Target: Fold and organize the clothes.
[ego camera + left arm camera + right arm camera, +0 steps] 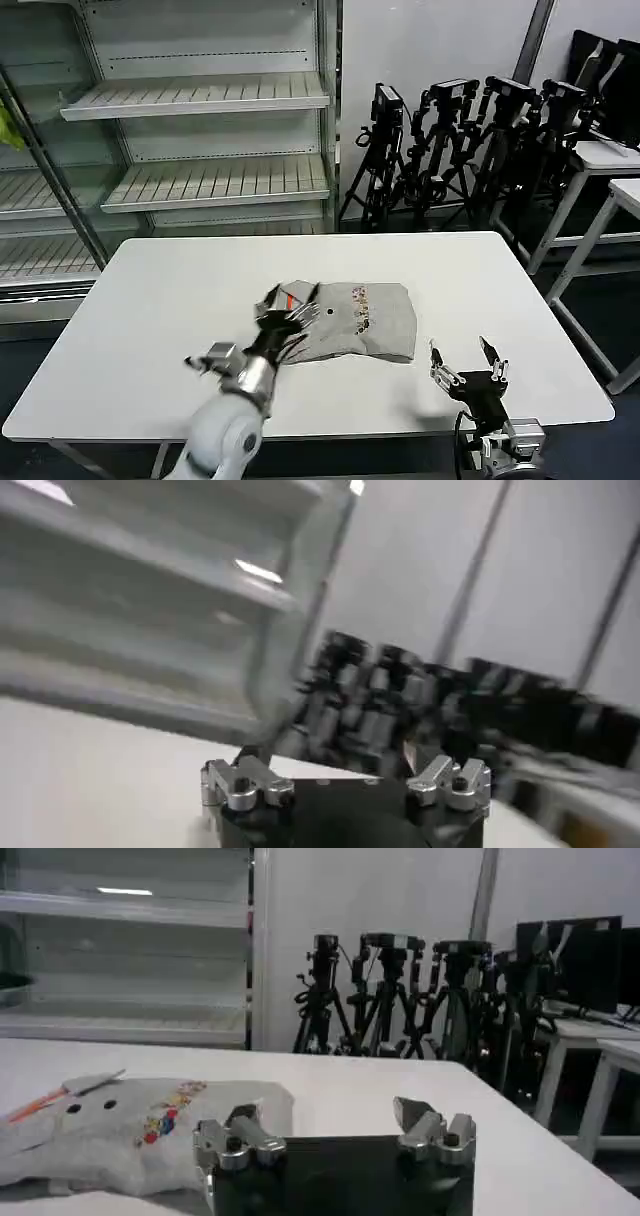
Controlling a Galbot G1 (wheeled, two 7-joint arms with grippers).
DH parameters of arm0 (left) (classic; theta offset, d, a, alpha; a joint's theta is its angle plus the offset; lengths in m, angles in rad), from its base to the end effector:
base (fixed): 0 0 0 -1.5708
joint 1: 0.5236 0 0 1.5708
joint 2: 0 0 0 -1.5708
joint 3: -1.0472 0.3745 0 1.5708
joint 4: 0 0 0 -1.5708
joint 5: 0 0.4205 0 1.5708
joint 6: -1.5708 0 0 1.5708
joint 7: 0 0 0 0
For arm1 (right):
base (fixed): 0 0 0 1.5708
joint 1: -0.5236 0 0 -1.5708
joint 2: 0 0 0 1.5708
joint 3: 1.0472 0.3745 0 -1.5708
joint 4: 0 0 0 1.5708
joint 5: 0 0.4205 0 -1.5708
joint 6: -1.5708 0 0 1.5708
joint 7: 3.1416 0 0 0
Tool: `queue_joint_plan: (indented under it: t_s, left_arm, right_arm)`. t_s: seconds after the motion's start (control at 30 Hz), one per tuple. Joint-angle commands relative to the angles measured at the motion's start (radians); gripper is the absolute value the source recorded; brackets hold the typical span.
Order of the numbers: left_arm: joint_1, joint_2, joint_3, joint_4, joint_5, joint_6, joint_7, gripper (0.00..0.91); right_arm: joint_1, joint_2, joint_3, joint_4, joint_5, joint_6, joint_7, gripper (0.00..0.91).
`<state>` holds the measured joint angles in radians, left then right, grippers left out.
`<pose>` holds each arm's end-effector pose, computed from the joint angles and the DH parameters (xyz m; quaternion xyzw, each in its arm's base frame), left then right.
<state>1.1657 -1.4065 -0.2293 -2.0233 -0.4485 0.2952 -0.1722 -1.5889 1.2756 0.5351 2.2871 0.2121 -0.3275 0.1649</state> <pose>0.3350 -0.0770 -0.2474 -0.1336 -0.9791 0.1473 0.0430 0.2237 -0.0321 -0.2433 0.0046 -0.9959 0.0387 0.0820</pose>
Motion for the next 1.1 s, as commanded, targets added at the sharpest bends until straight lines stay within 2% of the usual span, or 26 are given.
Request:
queue_joint_plan:
  t_s: [0.03,0.17,0.6,1.1]
  left_arm:
    - [0.419,0.039,-0.173,-0.198,0.47,-0.193,-0.015,0.907]
    - [0.461,0.029,-0.178,-0.228,0.46,-0.187,-0.021,0.907]
    - [0.497,0.002,-0.143,-0.271,0.394,-0.144,0.018,0.907]
    - [0.504,-0.003,-0.147,-0.273,0.397,-0.147,0.025,0.907]
  right_arm:
    - [0.015,0.002,-0.024,-0.019,-0.039,0.084,0.036,0.907]
    - [0.009,0.005,-0.031,-0.003,-0.028,0.098,0.067,0.907]
    - [-0.023,0.002,-0.033,0.013,-0.059,0.11,0.051,0.907]
    - [-0.02,0.009,-0.043,0.01,-0.073,0.111,0.033,0.907]
